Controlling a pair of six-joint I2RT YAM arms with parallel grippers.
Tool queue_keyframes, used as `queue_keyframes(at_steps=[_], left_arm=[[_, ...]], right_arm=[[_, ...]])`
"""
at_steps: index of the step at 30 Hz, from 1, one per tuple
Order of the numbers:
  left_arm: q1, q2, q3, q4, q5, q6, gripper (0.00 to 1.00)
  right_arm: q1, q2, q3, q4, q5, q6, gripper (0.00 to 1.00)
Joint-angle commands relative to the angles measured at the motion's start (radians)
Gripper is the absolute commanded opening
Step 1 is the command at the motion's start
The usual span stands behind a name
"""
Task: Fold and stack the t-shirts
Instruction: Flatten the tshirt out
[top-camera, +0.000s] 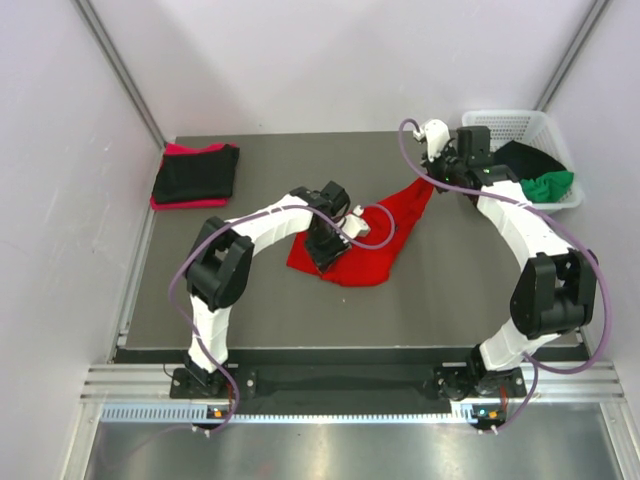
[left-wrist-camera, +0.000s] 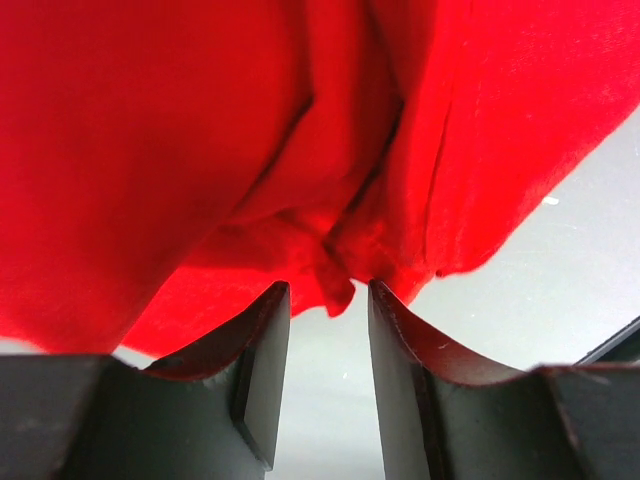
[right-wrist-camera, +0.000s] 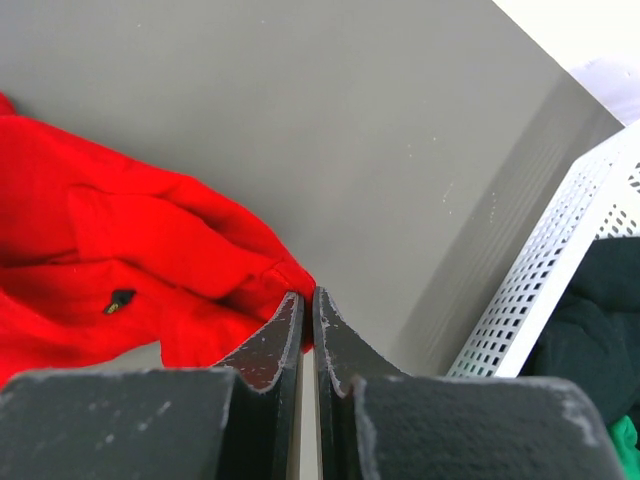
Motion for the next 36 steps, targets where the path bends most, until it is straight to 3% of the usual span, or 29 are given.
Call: queue_keyframes(at_steps=[1, 8, 9, 10, 11, 16, 20, 30, 33, 36], left_arm=[[-0.008, 0.02, 0.026, 0.008, -0.011, -0.007, 0.42], [-0.01, 0.039, 0.036, 0.014, -0.029, -0.01, 0.3], [-0.01, 0.04, 0.038, 0.011, -0.029, -0.01, 0.23], [-0.011, 0.04, 0.048, 0.01, -0.038, -0.01, 0.06], [-0.011, 0.037, 0.055, -0.007, -0.04, -0.009, 0.0], [-0.002, -0.059, 0.053, -0.027, -0.092, 0.025, 0.0], [0.059, -0.269, 0.006, 0.01, -0.187, 0.078, 0.0], [0.145, -0.575, -0.013, 0.188, -0.35, 0.18, 0.0], [0.147, -0.631, 0.018, 0.176, -0.376, 0.18, 0.0], [0.17, -0.665, 0.126, 0.182, -0.406, 0.178, 0.0]], right_arm=[[-0.01, -0.033, 0.0, 0.031, -0.018, 0.016, 0.0], [-0.02, -0.042, -0.014, 0.036, -0.018, 0.014, 0.0], [-0.02, -0.043, -0.014, 0.039, -0.018, 0.016, 0.0], [-0.021, -0.047, -0.016, 0.039, -0.018, 0.017, 0.0], [-0.02, -0.045, -0.016, 0.039, -0.018, 0.017, 0.0], [-0.023, -0.054, -0.007, 0.038, -0.021, 0.034, 0.0], [-0.023, -0.082, 0.035, 0.027, -0.053, 0.071, 0.0], [-0.021, -0.165, 0.132, -0.051, -0.184, 0.158, 0.0], [-0.02, -0.279, 0.096, -0.114, -0.282, 0.097, 0.0], [-0.014, -0.453, 0.032, -0.035, -0.294, 0.075, 0.0]])
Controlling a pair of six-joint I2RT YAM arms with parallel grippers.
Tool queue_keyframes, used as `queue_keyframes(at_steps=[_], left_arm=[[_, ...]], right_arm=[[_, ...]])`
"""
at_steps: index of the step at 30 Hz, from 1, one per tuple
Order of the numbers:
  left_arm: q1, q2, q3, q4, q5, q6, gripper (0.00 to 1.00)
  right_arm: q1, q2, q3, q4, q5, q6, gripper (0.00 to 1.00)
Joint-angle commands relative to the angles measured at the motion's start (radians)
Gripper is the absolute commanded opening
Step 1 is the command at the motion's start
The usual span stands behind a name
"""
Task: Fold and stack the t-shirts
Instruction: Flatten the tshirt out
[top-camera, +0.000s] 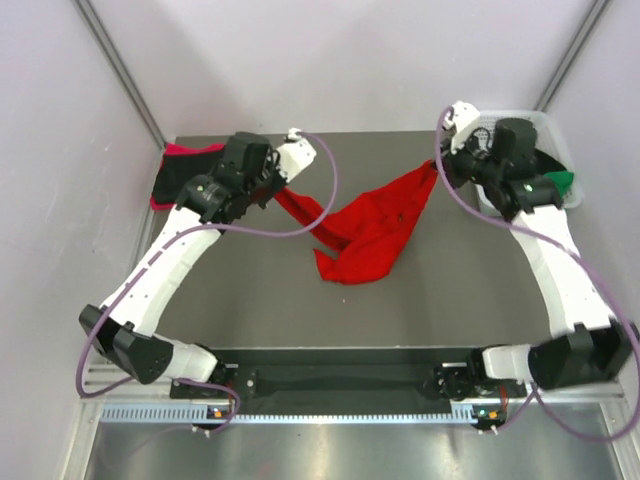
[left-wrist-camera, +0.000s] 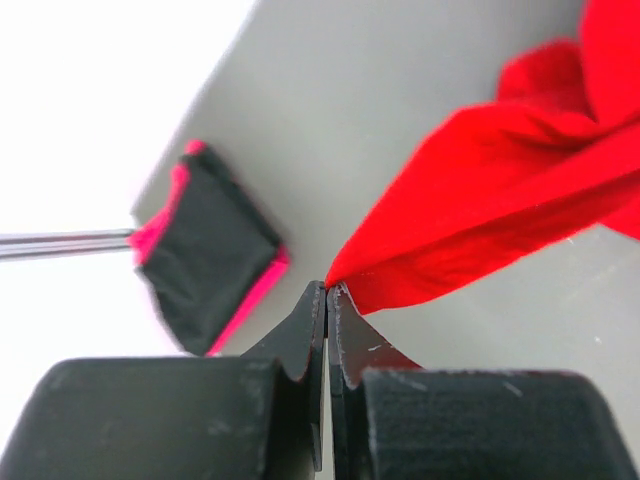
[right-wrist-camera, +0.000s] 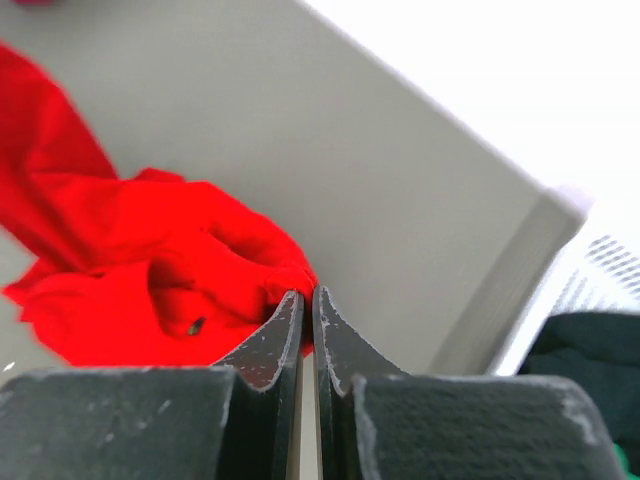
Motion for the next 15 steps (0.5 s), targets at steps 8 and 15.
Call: queue_keyframes(at_steps=[8, 15], left_arm=[[0.097, 0.004, 0.476, 0.169, -0.195, 0.15, 0.0], [0.125, -0.064, 0.173, 0.186, -0.104, 0.135, 0.0]], right_arm=[[-0.002, -0.32, -0.066, 0.301, 0.139, 0.005, 0.0], [-0.012, -0.221, -0.156, 0.267, 0.165, 0.027, 0.0]])
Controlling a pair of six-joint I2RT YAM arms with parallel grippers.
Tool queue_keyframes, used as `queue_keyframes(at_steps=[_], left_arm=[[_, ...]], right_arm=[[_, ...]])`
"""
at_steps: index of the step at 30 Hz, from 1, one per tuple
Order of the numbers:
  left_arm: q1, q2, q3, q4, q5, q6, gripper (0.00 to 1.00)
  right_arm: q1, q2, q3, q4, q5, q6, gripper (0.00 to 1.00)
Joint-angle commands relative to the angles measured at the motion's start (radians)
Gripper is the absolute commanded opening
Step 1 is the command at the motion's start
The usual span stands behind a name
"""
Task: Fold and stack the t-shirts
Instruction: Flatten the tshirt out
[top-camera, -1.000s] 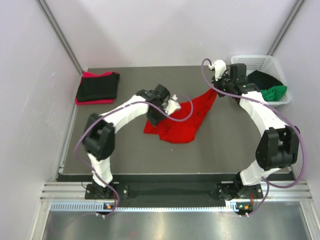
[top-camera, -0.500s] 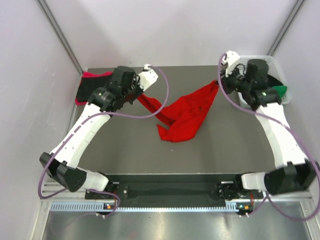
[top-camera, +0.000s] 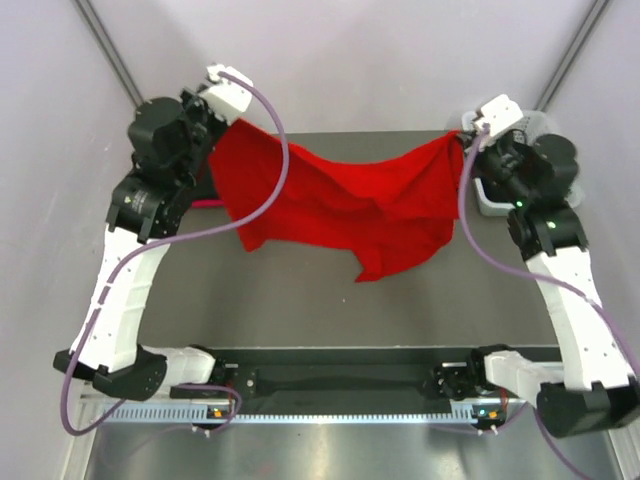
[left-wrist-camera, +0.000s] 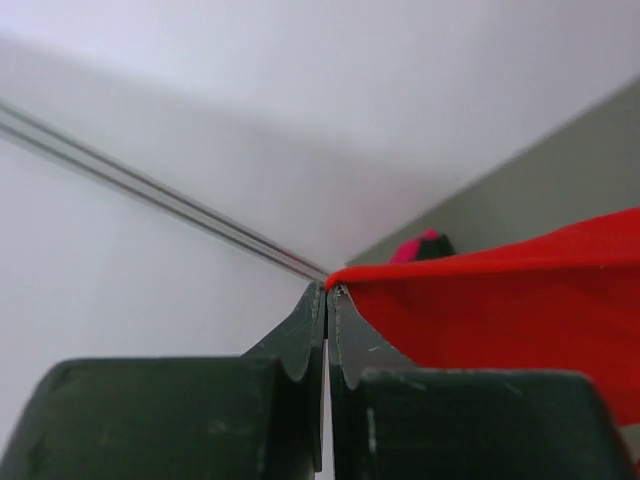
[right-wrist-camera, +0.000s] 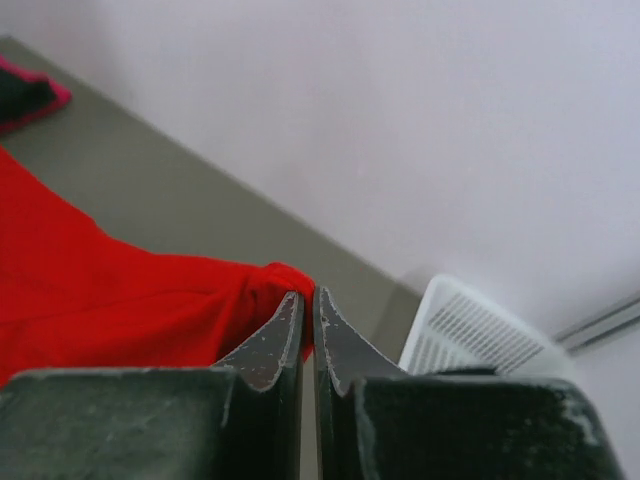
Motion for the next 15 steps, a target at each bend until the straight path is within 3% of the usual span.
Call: queue_keyframes(at_steps=[1, 4, 9, 15], left_arm=[[-0.001, 0.008, -0.177, -0.025, 0.071, -0.034, 0.0], [-0.003, 0.029, -0.315, -0.024, 0.14, -0.075, 0.0], [0.015, 0.164, -0.476, 0.19, 0.142, -0.086, 0.0], [0.04, 0.46, -0.307, 0.29, 0.087, -0.144, 0.0]], right_arm=[[-0.014, 0.087, -0.091, -0.025, 0.035, 0.019, 0.0], [-0.016, 0.159, -0.143, -0.071, -0.041, -0.007, 0.0], [-0.016, 0.299, -0.112, -0.146, -0.145, -0.07, 0.0], [-0.014, 0.554, 0.055, -0.088, -0.149, -0.055, 0.0]])
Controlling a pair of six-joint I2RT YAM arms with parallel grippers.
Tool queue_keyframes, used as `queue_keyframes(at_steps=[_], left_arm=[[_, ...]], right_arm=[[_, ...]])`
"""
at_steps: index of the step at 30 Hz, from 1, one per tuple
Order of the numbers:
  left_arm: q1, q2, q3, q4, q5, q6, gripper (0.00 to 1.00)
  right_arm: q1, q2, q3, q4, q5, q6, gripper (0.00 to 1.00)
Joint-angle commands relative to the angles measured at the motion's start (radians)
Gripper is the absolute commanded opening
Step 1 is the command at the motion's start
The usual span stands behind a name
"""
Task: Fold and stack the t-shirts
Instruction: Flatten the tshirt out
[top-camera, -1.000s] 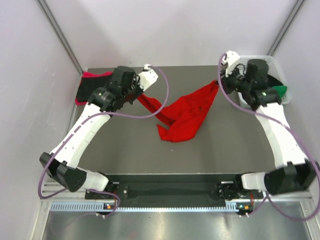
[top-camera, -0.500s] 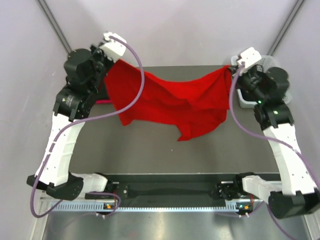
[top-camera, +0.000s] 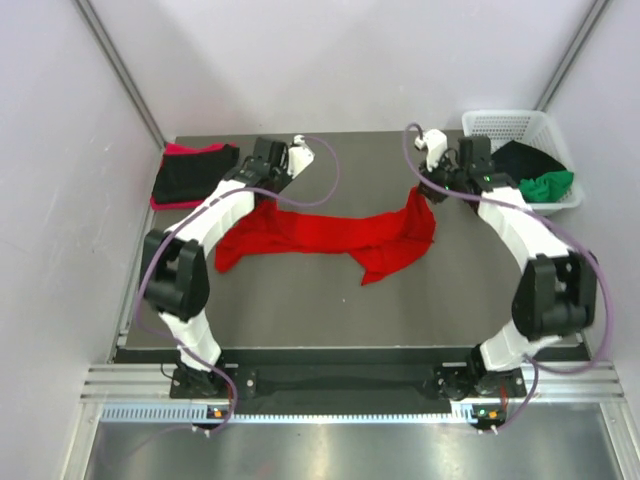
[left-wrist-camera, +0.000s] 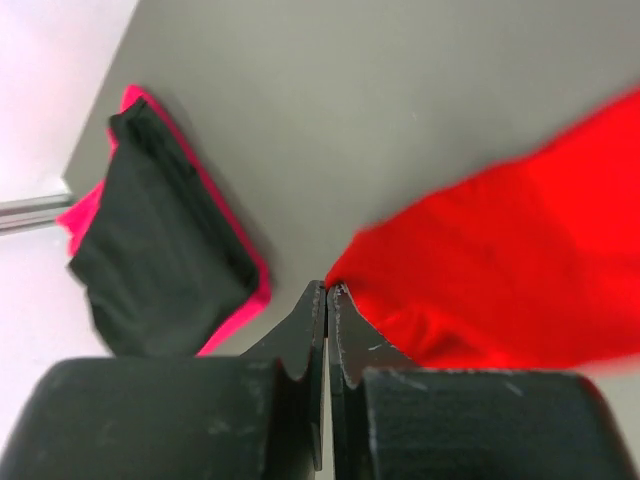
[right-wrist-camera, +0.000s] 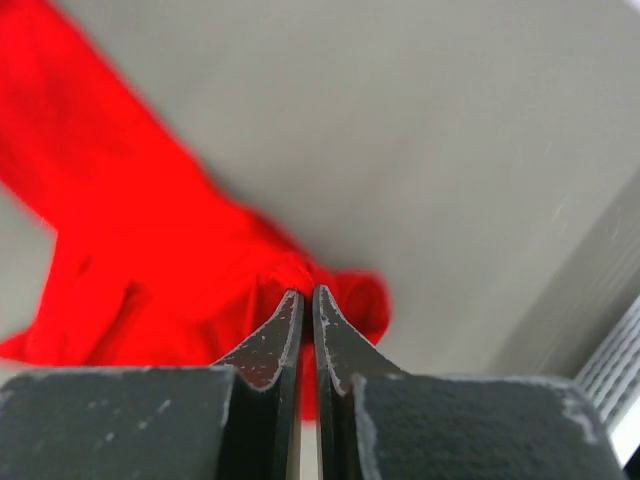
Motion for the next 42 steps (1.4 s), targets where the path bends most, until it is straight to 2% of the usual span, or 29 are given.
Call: queue_keyframes(at_steps=[1, 5, 6, 7, 8, 9, 11, 12, 15, 19, 20, 21, 25, 30, 35, 42], left_arm=[[0.022, 0.051, 0.134, 0.161, -0.033, -0.056, 0.0], [0.025, 0.075, 0.153, 0.186, -0.036, -0.056, 0.0], [0.023, 0.081, 0.154, 0.185, -0.036, -0.063, 0.0], [0.025, 0.083, 0.154, 0.182, -0.036, -0.069, 0.0], [0.023, 0.088, 0.154, 0.177, -0.038, -0.07, 0.0], [0.022, 0.089, 0.153, 0.174, -0.035, -0.073, 0.0], [0.017, 0.088, 0.153, 0.166, -0.035, -0.075, 0.0], [0.014, 0.083, 0.153, 0.163, -0.035, -0.073, 0.0], [0.011, 0.072, 0.148, 0.159, -0.033, -0.072, 0.0], [0.008, 0.071, 0.144, 0.152, -0.033, -0.075, 0.0], [0.005, 0.072, 0.139, 0.151, -0.033, -0.075, 0.0], [0.0, 0.072, 0.137, 0.148, -0.033, -0.075, 0.0], [-0.001, 0.075, 0.136, 0.132, -0.025, -0.075, 0.0], [-0.003, 0.075, 0.136, 0.123, -0.027, -0.06, 0.0], [-0.003, 0.077, 0.131, 0.117, -0.033, -0.058, 0.0], [-0.004, 0.08, 0.128, 0.12, -0.038, -0.056, 0.0]], right_arm=[[-0.009, 0.117, 0.181, 0.065, -0.032, -0.006, 0.0], [-0.013, 0.272, 0.338, 0.069, 0.005, -0.013, 0.0], [-0.015, 0.318, 0.374, 0.078, 0.022, -0.013, 0.01], [-0.013, 0.338, 0.388, 0.091, 0.037, -0.013, 0.06], [-0.013, 0.355, 0.401, 0.109, 0.054, -0.007, 0.3], [-0.016, 0.378, 0.416, 0.112, 0.094, -0.003, 0.43], [-0.022, 0.383, 0.427, 0.085, 0.106, -0.012, 0.63], [-0.036, 0.361, 0.406, 0.08, 0.097, -0.018, 0.64], [-0.081, 0.292, 0.326, 0.063, 0.018, -0.046, 0.62], [-0.13, 0.294, 0.327, -0.146, -0.159, -0.095, 0.53], [-0.183, 0.303, 0.33, -0.18, -0.197, -0.101, 0.51], [-0.196, 0.335, 0.345, -0.219, -0.27, -0.112, 0.49], [-0.236, 0.457, 0.431, -0.449, -0.389, -0.187, 0.37], [-0.248, 0.599, 0.527, -0.61, -0.461, -0.253, 0.38], [-0.249, 0.646, 0.554, -0.695, -0.479, -0.308, 0.42], [-0.265, 0.648, 0.553, -0.709, -0.453, -0.334, 0.43]])
